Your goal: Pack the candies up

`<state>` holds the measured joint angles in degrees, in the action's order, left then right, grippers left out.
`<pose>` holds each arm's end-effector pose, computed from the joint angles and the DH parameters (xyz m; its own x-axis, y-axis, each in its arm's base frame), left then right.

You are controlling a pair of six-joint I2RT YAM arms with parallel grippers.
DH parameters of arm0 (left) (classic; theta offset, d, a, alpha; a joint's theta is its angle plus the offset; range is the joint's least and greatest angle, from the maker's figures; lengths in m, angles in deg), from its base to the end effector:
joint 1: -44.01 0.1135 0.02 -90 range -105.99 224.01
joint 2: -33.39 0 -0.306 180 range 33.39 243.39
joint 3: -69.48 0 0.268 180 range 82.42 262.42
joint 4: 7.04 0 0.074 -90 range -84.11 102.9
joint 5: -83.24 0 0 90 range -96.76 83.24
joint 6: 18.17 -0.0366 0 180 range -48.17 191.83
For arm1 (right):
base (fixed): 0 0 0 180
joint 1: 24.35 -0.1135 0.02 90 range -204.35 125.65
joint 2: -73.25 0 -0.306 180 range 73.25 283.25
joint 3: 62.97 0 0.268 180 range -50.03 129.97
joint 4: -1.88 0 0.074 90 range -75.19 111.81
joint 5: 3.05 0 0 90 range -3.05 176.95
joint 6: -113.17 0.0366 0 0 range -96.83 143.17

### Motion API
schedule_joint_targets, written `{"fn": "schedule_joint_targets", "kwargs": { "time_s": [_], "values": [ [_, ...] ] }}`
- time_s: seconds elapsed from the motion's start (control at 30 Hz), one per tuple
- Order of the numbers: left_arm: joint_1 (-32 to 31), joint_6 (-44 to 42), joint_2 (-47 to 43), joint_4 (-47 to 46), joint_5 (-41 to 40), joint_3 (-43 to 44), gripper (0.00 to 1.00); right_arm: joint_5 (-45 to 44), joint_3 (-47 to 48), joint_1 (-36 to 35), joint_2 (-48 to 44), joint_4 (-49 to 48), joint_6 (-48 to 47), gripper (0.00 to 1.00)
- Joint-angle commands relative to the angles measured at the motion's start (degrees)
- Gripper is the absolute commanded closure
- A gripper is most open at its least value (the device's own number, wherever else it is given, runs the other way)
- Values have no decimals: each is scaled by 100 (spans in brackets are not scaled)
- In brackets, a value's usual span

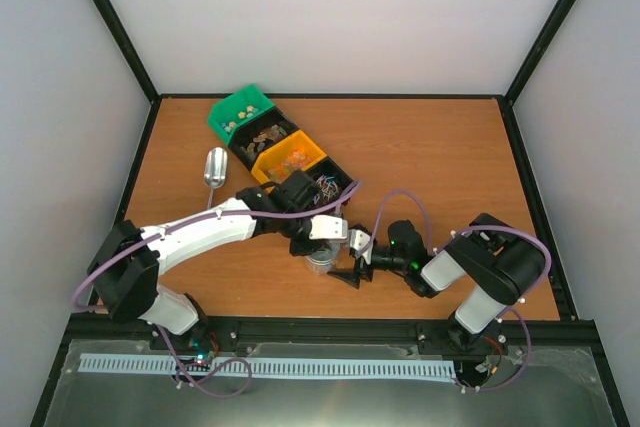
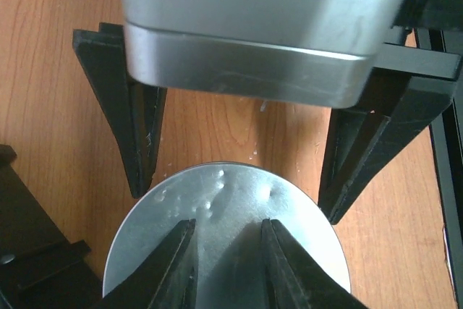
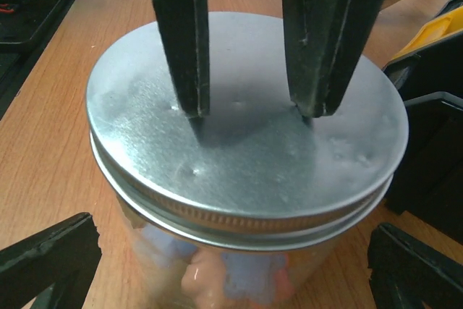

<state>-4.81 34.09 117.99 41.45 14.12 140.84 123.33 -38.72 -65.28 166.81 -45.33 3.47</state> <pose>0.1899 -0.2369 0.2615 0.0399 0.8230 -0.5667 0.9989 -0.0197 0.0417 0.1592 0.1668 0.1293 0.0502 -0.3157 -0.9475 -0.9833 0.1506 -0.1022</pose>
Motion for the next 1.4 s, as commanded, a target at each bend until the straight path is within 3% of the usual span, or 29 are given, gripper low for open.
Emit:
{"fn": "schedule_joint_targets", "kwargs": {
  "time_s": [0.0, 0.1, 0.33, 0.6, 0.9, 0.97, 1.1, 1.13, 1.23, 1.37],
  "values": [
    [-75, -516, 98, 431, -251, -349, 74, -74, 64, -21, -9, -198, -51, 0],
    [-34, -329, 25, 441, -255, -253, 72, -63, 88, -21, 11, -203, -53, 0],
    [446, 231, -77, 970, 593, 575, 69, 4, 188, -21, 75, -209, -4, 0],
    [549, -191, -361, 1160, 120, -28, 69, 101, 314, -21, 164, -199, 92, 0],
    [524, -259, -206, 1035, -69, 1, 69, 193, 413, -23, 273, -130, 74, 0],
    [522, -159, -353, 1119, 123, 136, 60, 206, 437, -25, 283, -121, 99, 0],
    [523, 139, -726, 960, 294, 106, 20, 253, 522, -37, 355, -114, 171, 0],
    [522, 245, -764, 859, 263, 67, 16, 252, 556, -38, 382, -115, 188, 0],
    [459, 582, -816, 596, 86, -70, 12, 209, 625, -84, 433, -130, 233, 0],
    [112, 647, -1043, 132, -52, -390, 15, 179, 705, -141, 501, -117, 266, 0]
  ]
}}
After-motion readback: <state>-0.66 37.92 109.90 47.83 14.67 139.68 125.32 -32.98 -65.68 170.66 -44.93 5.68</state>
